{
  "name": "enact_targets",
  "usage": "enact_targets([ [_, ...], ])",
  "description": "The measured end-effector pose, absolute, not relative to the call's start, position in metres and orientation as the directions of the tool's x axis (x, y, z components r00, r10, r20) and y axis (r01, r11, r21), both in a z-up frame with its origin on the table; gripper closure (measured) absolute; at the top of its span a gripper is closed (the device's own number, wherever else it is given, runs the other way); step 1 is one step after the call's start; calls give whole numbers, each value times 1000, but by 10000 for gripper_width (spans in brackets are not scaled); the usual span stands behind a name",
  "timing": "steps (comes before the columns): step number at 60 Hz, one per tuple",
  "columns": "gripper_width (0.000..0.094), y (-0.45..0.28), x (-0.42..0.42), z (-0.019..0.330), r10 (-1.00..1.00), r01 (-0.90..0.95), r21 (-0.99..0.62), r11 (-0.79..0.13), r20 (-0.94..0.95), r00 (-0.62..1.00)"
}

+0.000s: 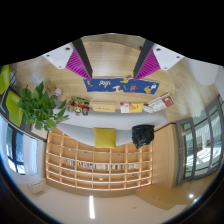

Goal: Fold towel

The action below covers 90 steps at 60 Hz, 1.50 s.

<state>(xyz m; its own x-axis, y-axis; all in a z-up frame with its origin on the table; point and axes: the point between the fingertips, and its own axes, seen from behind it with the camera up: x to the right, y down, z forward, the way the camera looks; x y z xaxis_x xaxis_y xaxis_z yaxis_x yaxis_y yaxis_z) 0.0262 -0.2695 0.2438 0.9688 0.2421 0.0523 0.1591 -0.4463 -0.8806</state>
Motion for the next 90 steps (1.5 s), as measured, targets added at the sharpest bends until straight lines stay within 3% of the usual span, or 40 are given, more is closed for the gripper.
enact_targets([
  [16, 90, -261, -7, 193, 263, 187, -837, -514, 54, 963],
  [34, 86, -240, -164, 99, 407, 219, -781, -585, -49, 912],
  [49, 77, -145, -285, 33, 408, 201, -791, -578, -67, 910],
  [64, 88, -62, -314, -15, 320, 191, -775, -603, -15, 947],
  [72, 375, -47, -313, -13, 304, 210, -802, -560, 37, 952],
  [75, 557, -44, -318, -15, 326, 230, -808, -542, 50, 944],
  [79, 876, -41, -317, -14, 329, 246, -811, -530, 71, 942],
  [90, 911, -44, -318, -11, 331, 224, -802, -553, 36, 943],
])
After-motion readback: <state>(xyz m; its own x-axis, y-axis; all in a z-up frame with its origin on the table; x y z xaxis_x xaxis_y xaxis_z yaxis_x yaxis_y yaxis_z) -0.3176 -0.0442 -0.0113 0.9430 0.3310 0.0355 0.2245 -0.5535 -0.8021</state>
